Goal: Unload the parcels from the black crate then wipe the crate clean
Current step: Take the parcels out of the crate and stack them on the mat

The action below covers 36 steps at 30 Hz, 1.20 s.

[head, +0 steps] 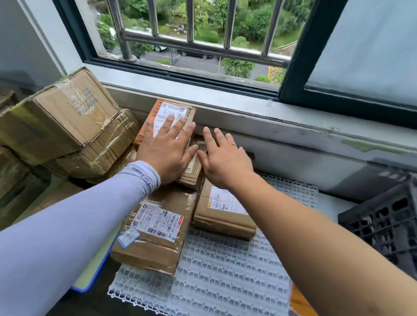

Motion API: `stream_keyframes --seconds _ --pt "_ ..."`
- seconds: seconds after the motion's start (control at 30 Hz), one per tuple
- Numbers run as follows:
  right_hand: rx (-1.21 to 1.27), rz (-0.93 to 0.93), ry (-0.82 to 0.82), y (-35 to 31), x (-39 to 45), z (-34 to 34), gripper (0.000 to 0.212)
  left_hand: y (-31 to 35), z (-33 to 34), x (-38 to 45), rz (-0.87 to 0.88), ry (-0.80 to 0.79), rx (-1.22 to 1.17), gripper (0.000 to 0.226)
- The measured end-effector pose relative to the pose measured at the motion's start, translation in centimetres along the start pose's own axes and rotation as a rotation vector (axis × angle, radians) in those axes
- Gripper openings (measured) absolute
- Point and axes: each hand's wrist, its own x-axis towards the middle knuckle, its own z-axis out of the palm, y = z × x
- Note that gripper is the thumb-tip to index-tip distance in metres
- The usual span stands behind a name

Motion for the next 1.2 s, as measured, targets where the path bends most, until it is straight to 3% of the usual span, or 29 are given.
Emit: stream_keyframes --seconds 0.33,0.6,0.93,1.2 --pt "-0.112 0.026 0.035 11.6 -11.7 -7.9 0.067 15.6 -5.8 -0.8 0.062 0.003 -0.030 0.068" --pt "-0.178 0.123 0.128 23.7 -23.1 -14.2 0.066 33.3 -9.1 -2.5 0.201 0.045 -0.130 0.070" --pt "-0.206 0.326 0.015 40.0 -36.6 -14.6 0.069 52.6 -8.2 -8.0 0.383 -0.094 -0.207 0.073" --pt "-0.187 0.451 -0.046 49.9 -46.7 -14.1 0.075 65.6 -7.1 -10.6 0.717 -0.174 -0.190 0.081"
